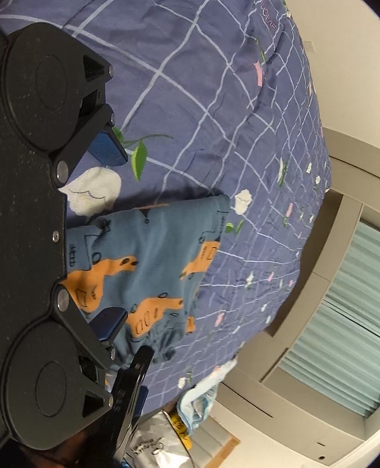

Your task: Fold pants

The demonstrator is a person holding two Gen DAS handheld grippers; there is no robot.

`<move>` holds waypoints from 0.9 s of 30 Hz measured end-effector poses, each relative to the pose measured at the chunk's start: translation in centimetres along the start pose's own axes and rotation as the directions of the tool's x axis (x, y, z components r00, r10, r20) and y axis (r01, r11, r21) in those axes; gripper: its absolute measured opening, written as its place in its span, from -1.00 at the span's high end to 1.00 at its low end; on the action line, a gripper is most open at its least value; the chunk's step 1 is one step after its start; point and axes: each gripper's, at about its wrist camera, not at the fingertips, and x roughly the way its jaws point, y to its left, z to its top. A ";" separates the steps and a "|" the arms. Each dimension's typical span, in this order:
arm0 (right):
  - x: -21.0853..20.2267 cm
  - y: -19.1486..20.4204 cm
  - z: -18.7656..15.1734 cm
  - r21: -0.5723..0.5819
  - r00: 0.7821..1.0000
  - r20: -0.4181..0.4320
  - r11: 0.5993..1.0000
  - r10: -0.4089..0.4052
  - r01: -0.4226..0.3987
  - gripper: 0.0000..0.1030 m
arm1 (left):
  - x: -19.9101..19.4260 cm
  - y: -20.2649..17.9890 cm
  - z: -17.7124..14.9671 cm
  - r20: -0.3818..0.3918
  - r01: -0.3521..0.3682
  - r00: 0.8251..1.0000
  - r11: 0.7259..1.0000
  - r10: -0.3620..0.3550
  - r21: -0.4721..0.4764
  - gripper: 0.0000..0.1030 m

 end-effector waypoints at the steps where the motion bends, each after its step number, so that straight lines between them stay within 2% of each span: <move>1: -0.5 -0.1 -0.4 0.005 1.000 -0.003 1.000 0.001 -0.001 -1.00 | 0.1 -0.2 -0.2 -0.004 -0.005 1.000 1.000 0.005 0.006 -0.99; 5: -1.9 -0.5 -2.0 0.035 1.000 -0.021 0.999 0.001 -0.001 -1.00 | 0.2 -0.8 -0.7 -0.016 -0.029 0.999 0.998 0.029 0.050 -0.99; 12: -2.6 -2.0 -4.0 0.173 0.999 -0.019 0.984 0.035 -0.031 -1.00 | 0.1 -1.7 -1.5 -0.033 -0.048 0.998 0.992 0.052 0.113 -0.99; 18: -3.1 -2.0 -4.1 0.174 0.999 -0.015 0.984 0.033 -0.030 -1.00 | -0.4 -1.6 -1.4 -0.038 -0.032 0.999 0.995 0.036 0.099 -0.99; 22: -3.2 -2.5 -3.6 0.197 0.997 -0.005 0.978 0.071 -0.069 -1.00 | -0.6 -1.3 -0.3 -0.022 -0.005 1.000 0.997 0.007 0.081 -0.99; 27: -2.6 -3.6 -3.0 0.243 0.994 -0.009 0.965 0.105 -0.100 -1.00 | 0.2 -1.0 1.3 0.006 -0.032 0.999 0.996 0.032 0.078 -0.99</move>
